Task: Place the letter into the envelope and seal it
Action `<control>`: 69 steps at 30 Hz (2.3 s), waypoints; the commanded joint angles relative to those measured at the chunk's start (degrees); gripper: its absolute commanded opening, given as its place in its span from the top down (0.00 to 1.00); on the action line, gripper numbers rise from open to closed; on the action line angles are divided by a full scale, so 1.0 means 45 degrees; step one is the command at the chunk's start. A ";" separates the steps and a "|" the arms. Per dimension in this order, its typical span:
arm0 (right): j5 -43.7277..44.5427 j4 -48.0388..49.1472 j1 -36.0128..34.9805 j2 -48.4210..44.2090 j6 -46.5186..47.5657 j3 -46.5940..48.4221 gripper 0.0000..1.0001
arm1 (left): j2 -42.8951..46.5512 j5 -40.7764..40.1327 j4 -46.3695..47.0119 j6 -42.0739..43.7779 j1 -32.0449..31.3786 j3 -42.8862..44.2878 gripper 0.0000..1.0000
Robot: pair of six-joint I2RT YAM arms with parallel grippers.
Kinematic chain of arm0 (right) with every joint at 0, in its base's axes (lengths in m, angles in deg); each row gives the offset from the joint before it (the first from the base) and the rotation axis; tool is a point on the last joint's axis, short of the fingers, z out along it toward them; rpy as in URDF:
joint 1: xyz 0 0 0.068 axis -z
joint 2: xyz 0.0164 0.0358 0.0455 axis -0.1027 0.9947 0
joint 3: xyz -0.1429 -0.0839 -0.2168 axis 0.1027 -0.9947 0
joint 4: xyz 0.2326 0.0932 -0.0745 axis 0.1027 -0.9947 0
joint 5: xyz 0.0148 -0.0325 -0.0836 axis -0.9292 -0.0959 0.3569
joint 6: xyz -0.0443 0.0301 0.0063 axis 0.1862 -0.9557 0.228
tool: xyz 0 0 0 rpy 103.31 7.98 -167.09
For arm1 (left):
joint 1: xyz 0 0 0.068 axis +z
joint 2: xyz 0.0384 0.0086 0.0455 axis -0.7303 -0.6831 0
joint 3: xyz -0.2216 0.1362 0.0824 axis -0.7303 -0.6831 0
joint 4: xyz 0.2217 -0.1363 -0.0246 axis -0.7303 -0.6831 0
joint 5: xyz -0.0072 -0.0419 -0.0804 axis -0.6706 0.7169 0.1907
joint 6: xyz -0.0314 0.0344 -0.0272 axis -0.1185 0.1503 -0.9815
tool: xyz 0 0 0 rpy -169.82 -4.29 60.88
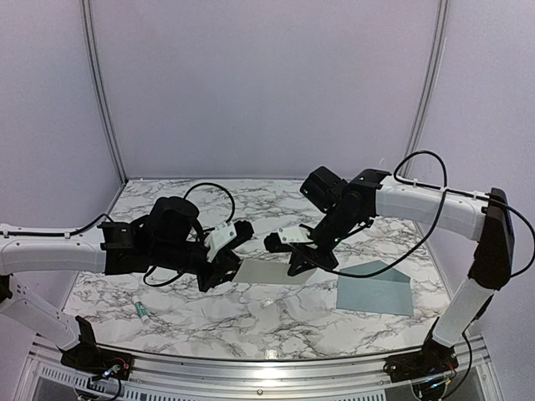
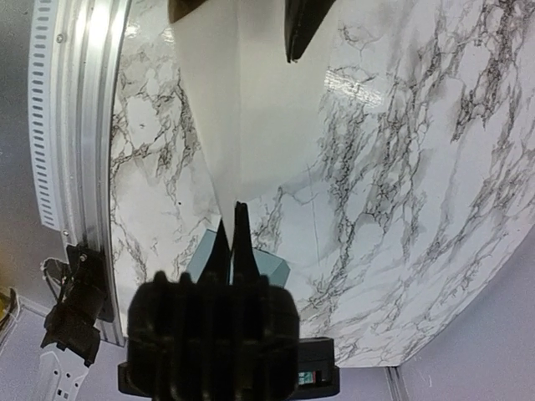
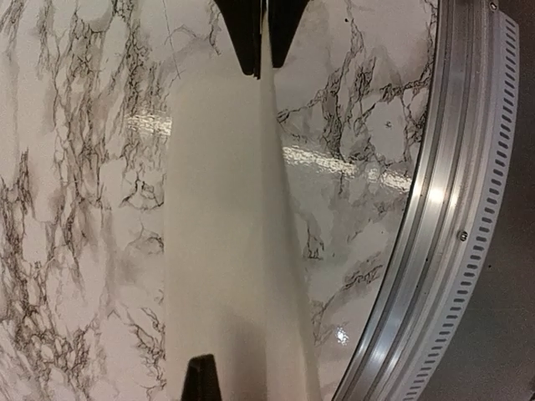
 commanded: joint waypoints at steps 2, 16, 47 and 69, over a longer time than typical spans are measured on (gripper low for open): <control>-0.0663 -0.0072 0.0406 0.0131 -0.0240 -0.0041 1.00 | 0.1168 -0.2901 0.0082 -0.0030 -0.0027 -0.0268 0.66; -0.2189 0.2014 0.1445 0.0082 -0.2402 -0.0530 1.00 | 0.4037 -0.6527 0.3772 -0.4215 0.0039 -0.3213 0.39; -0.3475 0.6351 0.1830 -0.0641 -0.6880 -0.0992 1.00 | -0.1352 -0.7762 1.4605 -1.1016 -0.0531 -0.4291 0.37; -0.5579 0.6214 0.1802 -0.0328 -0.7004 -0.1476 1.00 | -0.4101 -0.6953 2.0248 -1.2092 -0.0480 -0.4043 0.47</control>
